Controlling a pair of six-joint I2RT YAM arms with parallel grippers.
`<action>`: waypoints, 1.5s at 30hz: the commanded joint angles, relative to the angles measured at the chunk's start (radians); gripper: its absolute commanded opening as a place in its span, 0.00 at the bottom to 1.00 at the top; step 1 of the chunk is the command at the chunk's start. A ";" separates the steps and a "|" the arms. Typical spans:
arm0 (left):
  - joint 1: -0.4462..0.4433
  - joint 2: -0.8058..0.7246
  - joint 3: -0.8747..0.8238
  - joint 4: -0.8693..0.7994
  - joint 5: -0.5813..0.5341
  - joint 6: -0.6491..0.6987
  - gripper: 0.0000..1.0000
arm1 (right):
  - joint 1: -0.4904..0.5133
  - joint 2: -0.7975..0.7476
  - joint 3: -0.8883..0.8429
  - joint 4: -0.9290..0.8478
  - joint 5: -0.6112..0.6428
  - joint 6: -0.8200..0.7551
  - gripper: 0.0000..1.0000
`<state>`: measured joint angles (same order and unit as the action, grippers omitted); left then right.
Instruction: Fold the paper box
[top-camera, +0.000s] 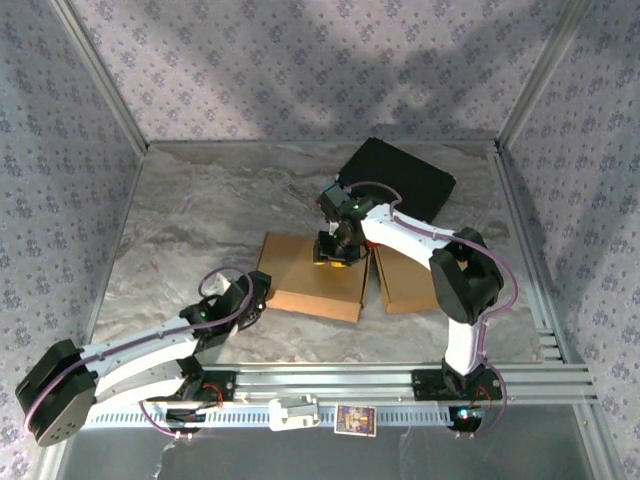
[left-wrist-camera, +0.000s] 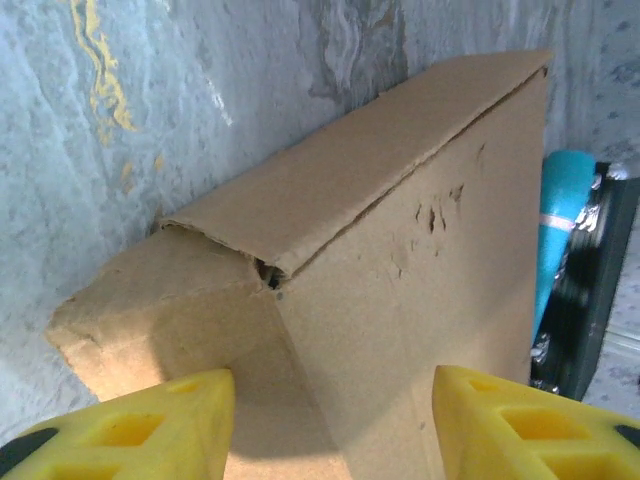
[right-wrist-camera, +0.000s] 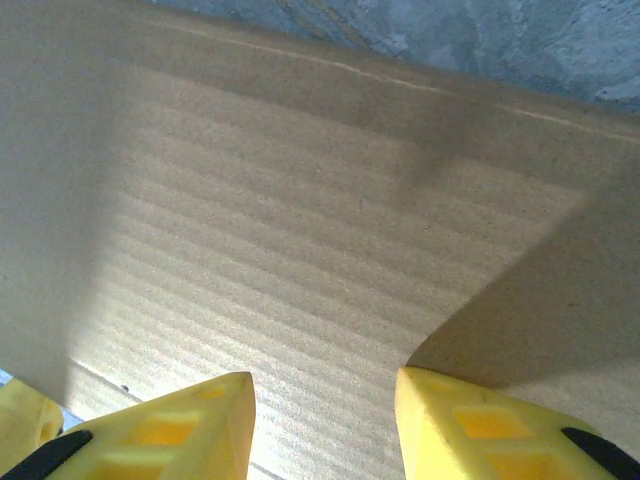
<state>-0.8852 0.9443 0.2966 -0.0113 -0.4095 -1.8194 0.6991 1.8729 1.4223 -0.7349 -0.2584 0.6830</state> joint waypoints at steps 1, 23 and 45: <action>0.005 0.002 -0.071 0.149 -0.081 0.037 0.52 | 0.006 0.010 0.031 -0.039 -0.033 -0.030 0.43; 0.052 0.094 -0.035 0.259 0.003 0.110 0.57 | -0.107 0.385 0.507 -0.216 -0.211 -0.260 0.34; 0.055 0.110 0.025 0.227 -0.043 0.161 0.57 | -0.107 0.409 0.489 -0.198 -0.265 -0.209 0.33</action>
<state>-0.8246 1.1122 0.2897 0.2047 -0.4866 -1.6402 0.5636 2.2650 1.9175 -0.9020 -0.4423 0.4568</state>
